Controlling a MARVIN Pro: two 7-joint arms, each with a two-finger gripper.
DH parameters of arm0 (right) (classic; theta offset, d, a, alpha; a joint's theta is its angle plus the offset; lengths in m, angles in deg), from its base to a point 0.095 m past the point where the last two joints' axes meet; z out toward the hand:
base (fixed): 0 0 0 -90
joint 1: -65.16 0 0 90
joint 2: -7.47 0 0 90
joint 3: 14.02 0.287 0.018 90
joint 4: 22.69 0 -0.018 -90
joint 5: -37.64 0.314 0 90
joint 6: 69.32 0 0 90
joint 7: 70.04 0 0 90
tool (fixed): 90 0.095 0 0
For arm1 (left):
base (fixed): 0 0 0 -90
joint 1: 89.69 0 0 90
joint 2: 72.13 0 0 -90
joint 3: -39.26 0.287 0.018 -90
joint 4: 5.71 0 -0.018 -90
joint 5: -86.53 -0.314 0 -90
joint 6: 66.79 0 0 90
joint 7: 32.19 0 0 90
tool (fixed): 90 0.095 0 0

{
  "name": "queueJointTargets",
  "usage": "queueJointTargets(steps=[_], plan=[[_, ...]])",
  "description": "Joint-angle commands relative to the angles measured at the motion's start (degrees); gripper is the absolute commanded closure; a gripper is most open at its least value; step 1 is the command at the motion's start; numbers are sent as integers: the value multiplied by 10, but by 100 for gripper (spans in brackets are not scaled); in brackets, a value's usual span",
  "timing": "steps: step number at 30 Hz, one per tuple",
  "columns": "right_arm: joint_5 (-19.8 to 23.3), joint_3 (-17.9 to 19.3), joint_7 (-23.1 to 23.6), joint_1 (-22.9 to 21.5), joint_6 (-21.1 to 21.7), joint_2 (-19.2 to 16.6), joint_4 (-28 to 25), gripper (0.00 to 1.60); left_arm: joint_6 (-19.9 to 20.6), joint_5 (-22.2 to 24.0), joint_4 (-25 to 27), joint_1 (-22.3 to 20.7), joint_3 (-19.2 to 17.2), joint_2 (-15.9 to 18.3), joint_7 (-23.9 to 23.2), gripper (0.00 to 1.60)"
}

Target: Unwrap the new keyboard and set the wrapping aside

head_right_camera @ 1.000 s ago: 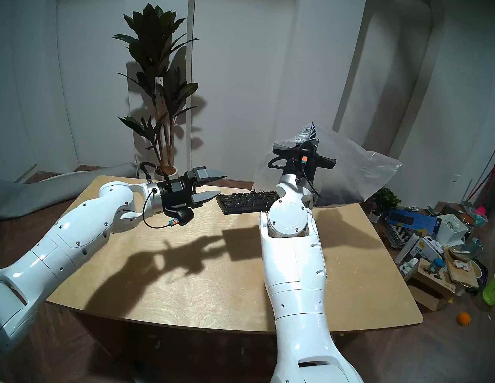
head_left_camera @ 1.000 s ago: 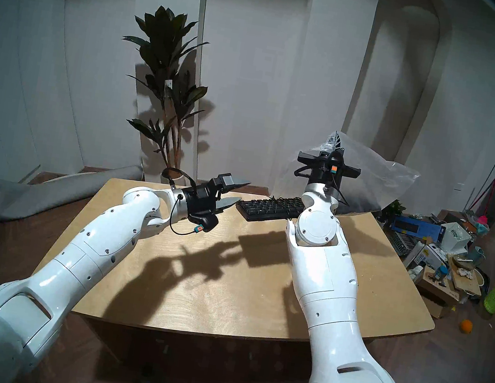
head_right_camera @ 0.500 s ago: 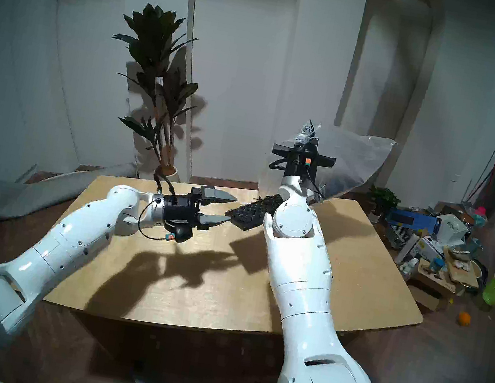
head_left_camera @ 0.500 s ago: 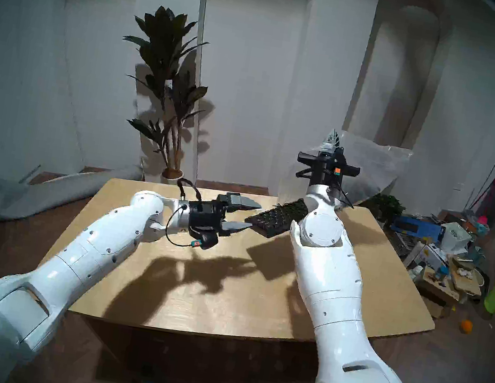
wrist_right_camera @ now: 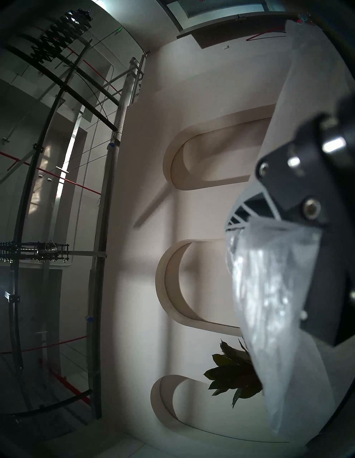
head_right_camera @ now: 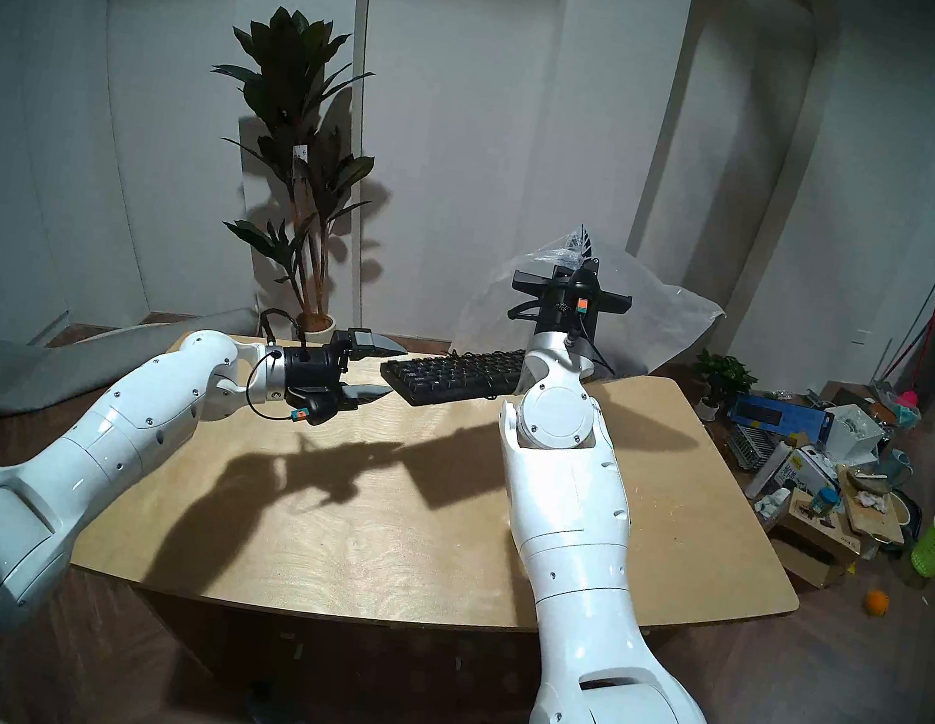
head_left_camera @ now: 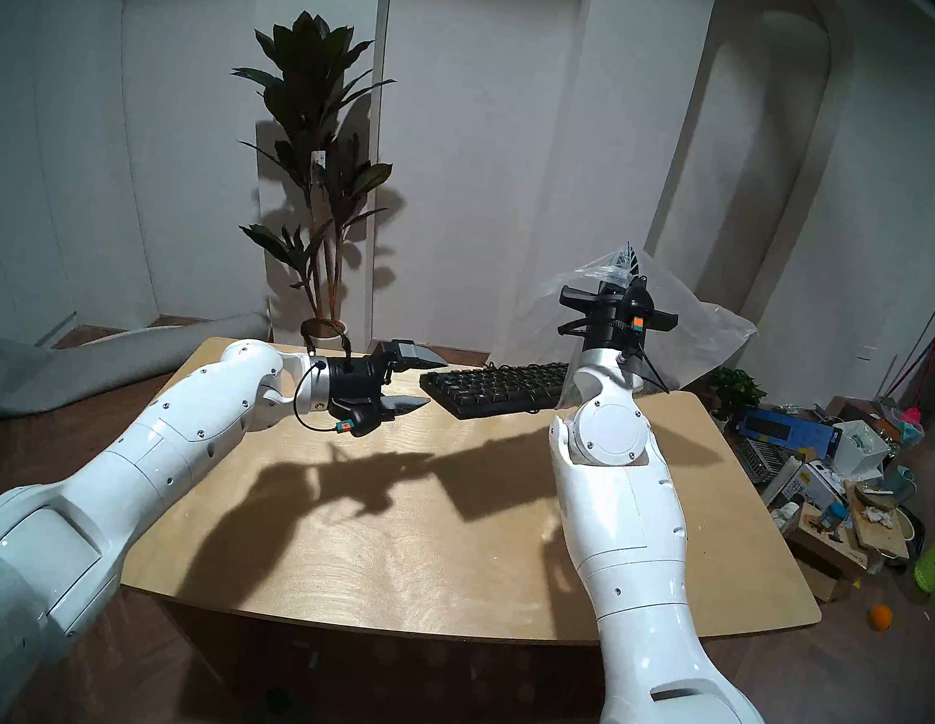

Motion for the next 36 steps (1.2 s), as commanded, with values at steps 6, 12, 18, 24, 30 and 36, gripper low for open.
queueJointTargets(steps=[6,12,18,24,30,36], plan=[[4,-1,1,-21,-14,-1,-19,160,-26,87,53,-10,-1,-30,-27,0],[7,-2,1,-22,-17,-2,-18,160,-26,142,86,-1,18,13,-111,0],[8,-3,0,-22,-19,-3,-18,160,-26,161,62,-11,25,28,-164,0],[8,-4,-1,-23,-20,-4,-17,160,-26,197,29,-29,30,15,-204,0],[8,-4,0,-23,-19,-4,-17,160,-26,252,37,-25,19,-17,-214,0],[8,-5,-1,-23,-17,-4,-15,160,-26,323,54,-16,16,-39,-233,0]])
